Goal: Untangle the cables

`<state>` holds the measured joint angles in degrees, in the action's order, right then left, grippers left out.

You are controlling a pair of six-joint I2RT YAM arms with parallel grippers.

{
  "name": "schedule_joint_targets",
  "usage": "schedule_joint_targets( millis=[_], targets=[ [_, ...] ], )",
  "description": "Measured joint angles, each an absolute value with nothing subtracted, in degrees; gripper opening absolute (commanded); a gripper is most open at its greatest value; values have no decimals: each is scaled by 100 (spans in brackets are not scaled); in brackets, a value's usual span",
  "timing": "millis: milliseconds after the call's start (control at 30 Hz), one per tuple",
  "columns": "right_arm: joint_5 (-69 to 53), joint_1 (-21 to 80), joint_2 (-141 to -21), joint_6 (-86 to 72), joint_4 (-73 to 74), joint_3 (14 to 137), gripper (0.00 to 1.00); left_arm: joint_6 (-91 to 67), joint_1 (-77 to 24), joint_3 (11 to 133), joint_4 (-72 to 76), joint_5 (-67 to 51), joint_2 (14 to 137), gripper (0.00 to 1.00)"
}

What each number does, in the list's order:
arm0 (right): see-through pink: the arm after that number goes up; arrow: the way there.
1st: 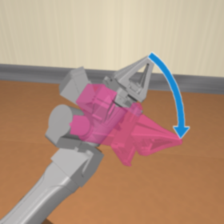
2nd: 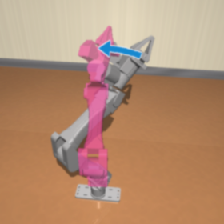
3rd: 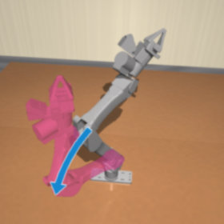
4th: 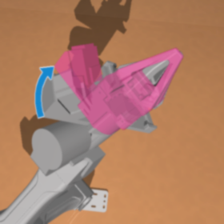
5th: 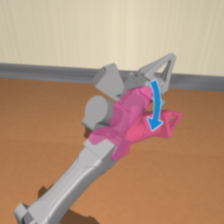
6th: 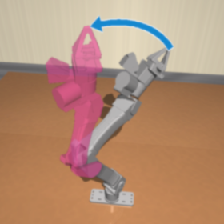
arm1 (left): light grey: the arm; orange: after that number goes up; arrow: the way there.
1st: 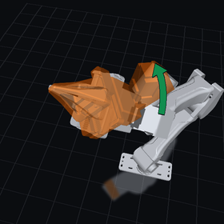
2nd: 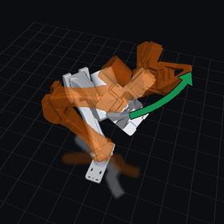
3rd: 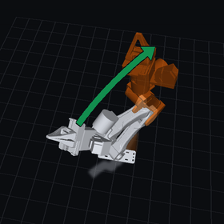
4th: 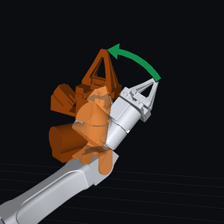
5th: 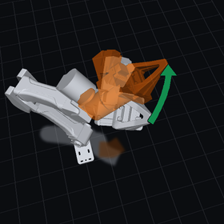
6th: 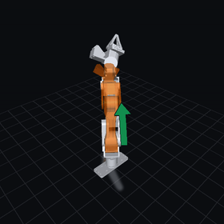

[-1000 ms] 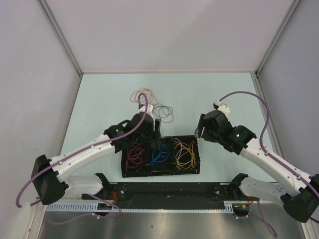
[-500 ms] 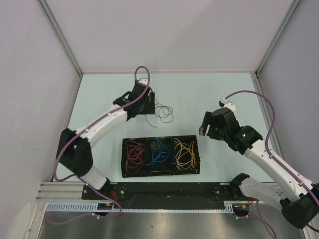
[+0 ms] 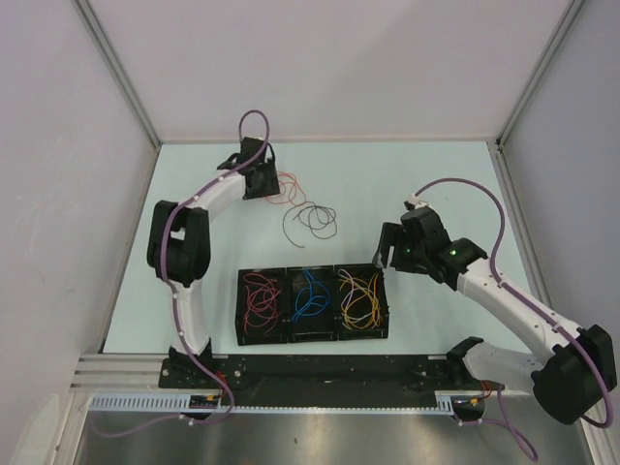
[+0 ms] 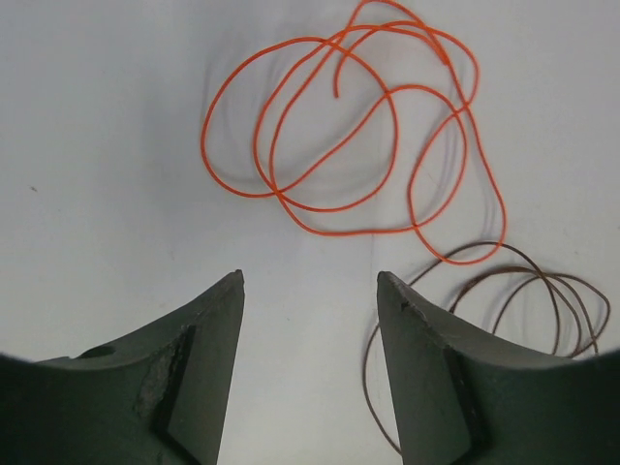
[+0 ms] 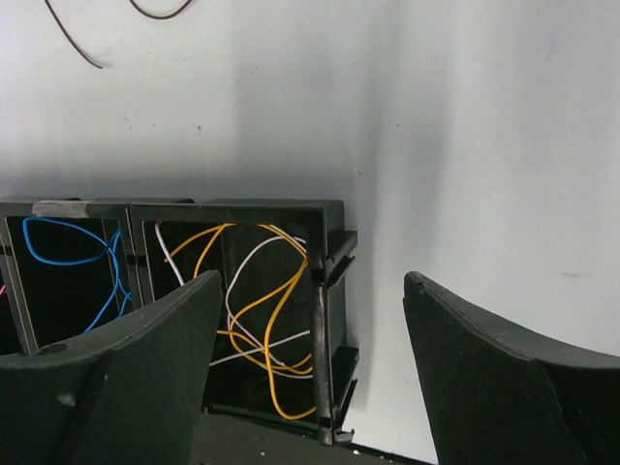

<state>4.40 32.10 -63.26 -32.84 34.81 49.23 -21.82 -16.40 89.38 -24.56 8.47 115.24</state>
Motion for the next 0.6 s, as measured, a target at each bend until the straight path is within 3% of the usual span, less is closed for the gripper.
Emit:
schedule_joint_targets(
  millis=[433, 600],
  targets=[
    [93, 3020, -6982, -3085, 2993, 4799, 80, -2202, -1284, 9397, -2049, 403, 12335, 52],
    [-30, 2989, -7083, -3046, 2895, 4794, 80, -2235, -1278, 9618, -1931, 320, 12652, 38]
  ],
)
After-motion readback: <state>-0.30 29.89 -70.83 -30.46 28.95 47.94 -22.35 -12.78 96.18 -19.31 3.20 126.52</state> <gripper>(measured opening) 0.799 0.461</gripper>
